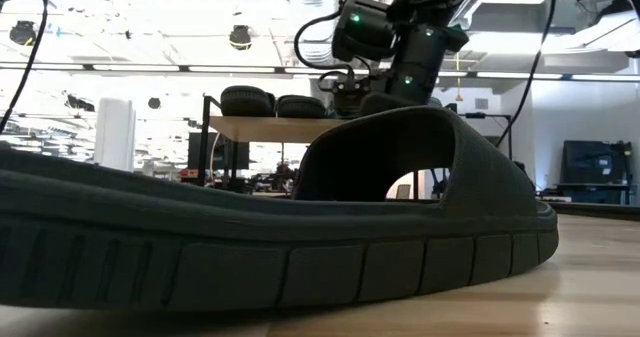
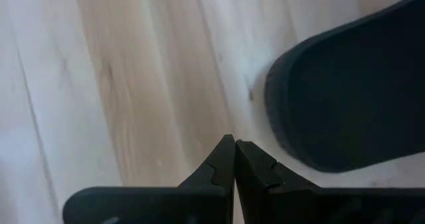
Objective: Pick and place slides into the shelf
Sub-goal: Put the black slipper under the shelf
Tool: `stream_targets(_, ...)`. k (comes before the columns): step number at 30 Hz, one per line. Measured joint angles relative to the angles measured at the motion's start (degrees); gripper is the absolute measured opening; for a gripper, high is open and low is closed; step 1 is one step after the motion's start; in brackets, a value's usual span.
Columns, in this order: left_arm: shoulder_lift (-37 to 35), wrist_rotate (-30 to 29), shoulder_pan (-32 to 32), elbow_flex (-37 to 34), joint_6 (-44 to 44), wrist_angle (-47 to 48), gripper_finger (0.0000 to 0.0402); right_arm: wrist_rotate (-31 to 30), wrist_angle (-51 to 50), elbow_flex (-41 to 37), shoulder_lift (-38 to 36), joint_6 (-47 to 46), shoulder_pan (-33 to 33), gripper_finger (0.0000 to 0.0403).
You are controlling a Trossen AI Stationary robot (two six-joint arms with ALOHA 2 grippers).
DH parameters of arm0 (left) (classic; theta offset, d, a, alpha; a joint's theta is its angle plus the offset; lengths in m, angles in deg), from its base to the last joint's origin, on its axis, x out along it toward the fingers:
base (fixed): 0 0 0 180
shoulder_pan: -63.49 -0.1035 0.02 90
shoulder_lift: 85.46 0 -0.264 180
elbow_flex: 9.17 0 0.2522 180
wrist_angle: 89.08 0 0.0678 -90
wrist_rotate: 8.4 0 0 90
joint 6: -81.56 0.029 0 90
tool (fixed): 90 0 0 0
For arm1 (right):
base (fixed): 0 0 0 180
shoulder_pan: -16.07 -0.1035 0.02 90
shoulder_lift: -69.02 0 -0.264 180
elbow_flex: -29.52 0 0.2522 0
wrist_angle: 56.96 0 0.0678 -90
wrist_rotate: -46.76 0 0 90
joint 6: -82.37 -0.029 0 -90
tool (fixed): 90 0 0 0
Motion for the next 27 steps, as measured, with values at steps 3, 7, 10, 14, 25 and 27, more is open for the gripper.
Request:
stream_targets(3,0.0,0.0,-0.01,0.0,0.0,-0.2,0.0168,-0.04,1.01,0.0,0.0,0.02,0.67,0.0)
stream_targets(7,0.0,0.02,-0.01,0.0,-0.02,-0.26,0.0168,-0.03,2.57,0.0,0.0,0.13,1.74,0.0)
stream_targets(10,0.0,0.02,0.0,0.0,-0.02,-0.26,0.0168,-0.04,2.85,0.0,0.0,1.09,2.24,0.0)
stream_targets(14,0.0,0.02,0.0,0.0,0.02,-0.28,0.0168,-0.03,2.87,0.0,0.0,1.62,2.59,0.0)
stream_targets(25,0.0,0.04,-0.02,0.0,0.09,-0.28,0.0168,-0.02,7.0,-0.02,0.0,1.6,3.15,0.0)
stream_targets(27,0.0,0.04,-0.02,0.0,0.09,-0.42,0.0168,-0.03,6.74,-0.02,0.0,1.54,3.25,0.0)
